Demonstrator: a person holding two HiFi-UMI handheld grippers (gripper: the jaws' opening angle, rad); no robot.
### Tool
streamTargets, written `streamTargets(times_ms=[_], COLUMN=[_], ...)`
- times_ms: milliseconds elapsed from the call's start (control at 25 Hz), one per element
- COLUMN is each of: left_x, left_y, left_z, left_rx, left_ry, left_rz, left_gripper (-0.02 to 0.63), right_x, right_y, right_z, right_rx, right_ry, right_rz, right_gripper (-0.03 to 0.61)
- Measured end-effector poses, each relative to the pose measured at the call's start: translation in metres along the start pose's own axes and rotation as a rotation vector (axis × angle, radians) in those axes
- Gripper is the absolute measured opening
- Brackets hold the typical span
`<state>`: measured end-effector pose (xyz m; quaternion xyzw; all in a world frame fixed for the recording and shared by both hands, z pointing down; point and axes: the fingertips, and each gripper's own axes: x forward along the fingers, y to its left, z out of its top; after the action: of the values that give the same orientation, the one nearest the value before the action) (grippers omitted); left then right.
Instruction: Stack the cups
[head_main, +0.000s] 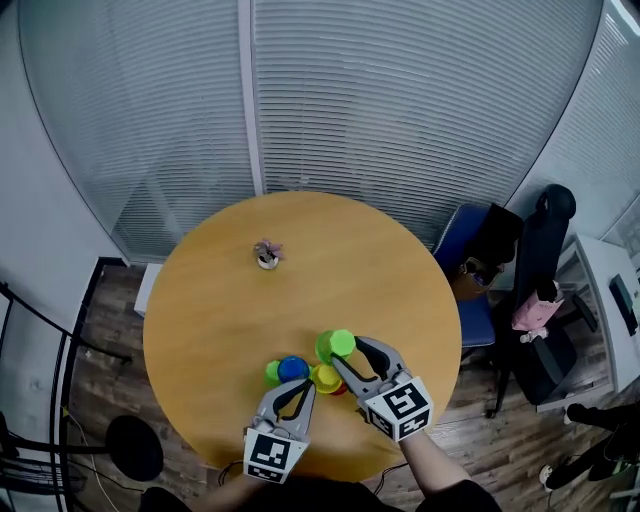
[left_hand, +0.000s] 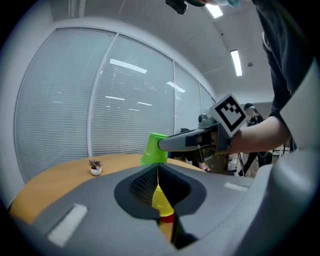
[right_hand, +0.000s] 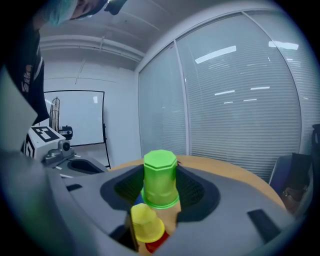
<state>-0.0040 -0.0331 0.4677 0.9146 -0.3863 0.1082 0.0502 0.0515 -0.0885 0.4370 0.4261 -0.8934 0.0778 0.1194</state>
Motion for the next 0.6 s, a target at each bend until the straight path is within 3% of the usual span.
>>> streamTargets(times_ms=[320, 600], left_x=[-0.035, -0.043], left_y=[0.032, 0.045], left_z=[-0.017, -0.025], left_rx=[-0.013, -0.028], left_ry=[0.012, 0.019], left_rz=[0.001, -0.017], left_gripper=[0.011, 0.011], right_x=[0.016, 0.023], right_y=[0.05, 0.056], right_z=[-0.012, -0.023], right_rx=[0.001, -0.007], right_ry=[0.052, 0.088], right_rz=[0.006, -0.043], right_gripper=[0.207, 0.207])
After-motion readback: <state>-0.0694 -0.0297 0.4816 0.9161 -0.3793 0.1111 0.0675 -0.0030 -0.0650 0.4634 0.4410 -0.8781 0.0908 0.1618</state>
